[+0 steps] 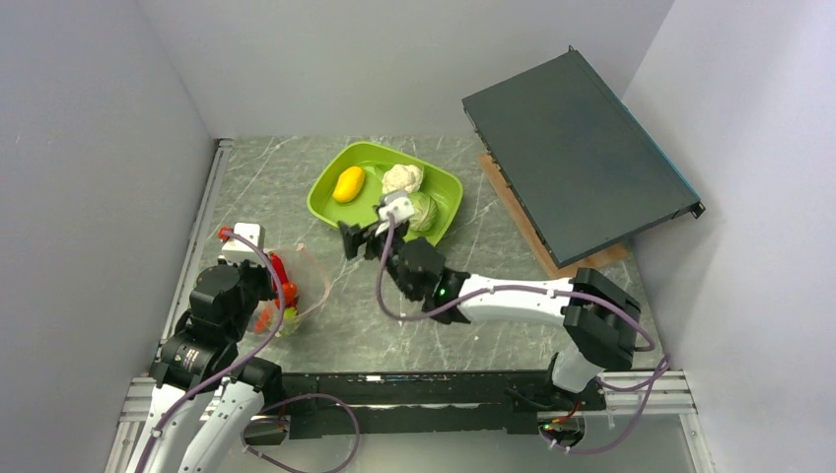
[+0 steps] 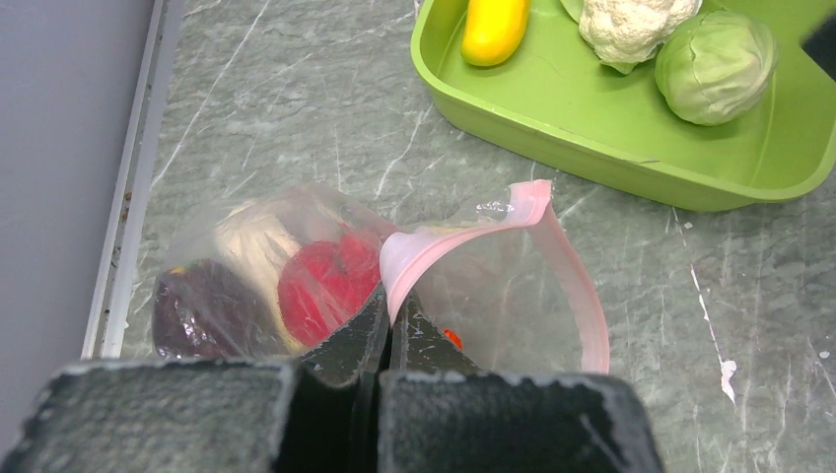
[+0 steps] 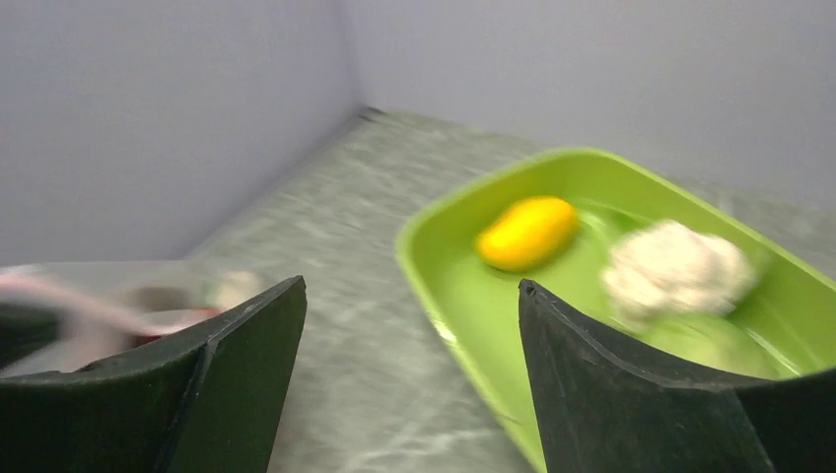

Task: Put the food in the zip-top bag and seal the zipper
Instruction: Place the fake vegetable in the zipper food storage bag, then pick up the fake vegetable from the bin.

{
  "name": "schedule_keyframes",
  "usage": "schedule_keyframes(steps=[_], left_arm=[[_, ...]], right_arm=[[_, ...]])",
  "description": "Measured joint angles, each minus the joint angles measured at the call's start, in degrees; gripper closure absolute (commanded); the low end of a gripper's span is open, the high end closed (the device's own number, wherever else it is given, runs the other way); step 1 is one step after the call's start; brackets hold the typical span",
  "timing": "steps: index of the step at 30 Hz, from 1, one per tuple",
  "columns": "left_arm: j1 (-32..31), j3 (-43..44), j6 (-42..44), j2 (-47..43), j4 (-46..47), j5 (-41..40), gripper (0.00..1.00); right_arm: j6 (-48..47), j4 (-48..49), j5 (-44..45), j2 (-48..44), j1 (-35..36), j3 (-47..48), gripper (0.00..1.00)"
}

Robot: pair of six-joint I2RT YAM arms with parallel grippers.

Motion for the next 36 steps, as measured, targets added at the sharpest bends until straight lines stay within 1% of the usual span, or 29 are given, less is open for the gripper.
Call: schedule_keyframes(steps=[2, 4, 7, 13, 17, 22, 31, 33, 34, 36], left_arm=[[0.0, 0.0, 0.0, 0.0, 0.0, 0.0, 1.00], [0.0, 0.0, 0.0, 0.1, 0.0, 0.0, 1.00], [0.0, 0.0, 0.0, 0.1, 0.0, 0.0, 1.00], [0.0, 0.0, 0.0, 0.1, 0.0, 0.0, 1.00], [0.0, 0.0, 0.0, 0.4, 0.0, 0.0, 1.00], [0.0, 0.0, 0.0, 0.5, 0.0, 0.0, 1.00], [0.0, 0.0, 0.0, 0.6, 0.0, 0.0, 1.00], [0.0, 0.0, 0.0, 0.6, 0.0, 0.0, 1.00], [0.0, 0.0, 0.0, 0.6, 0.0, 0.0, 1.00], [0.0, 0.0, 0.0, 0.6, 0.0, 0.0, 1.00]], right_arm=[[1.7, -6.5, 0.7, 0.1, -3.9, 1.3, 0.16], [3.6, -15.4, 2.5, 1.9, -7.8, 5.0, 0.15], [5.6, -24.9, 5.6, 5.7, -11.4, 11.0, 0.13], [8.8, -41.8, 11.2, 13.8, -15.0, 20.8, 0.07], [9.0, -49.4, 14.3, 19.1, -15.9, 26.8, 0.04], [7.0, -53.7, 16.4, 24.3, -16.4, 31.3, 0.03], [1.7, -54.0, 17.7, 31.6, -17.9, 34.7, 0.04], [0.8, -53.9, 18.4, 33.2, -18.3, 35.3, 0.07], [0.5, -53.8, 18.8, 33.8, -18.4, 35.3, 0.11], [0.1, -53.7, 19.3, 34.6, -18.6, 35.3, 0.23]])
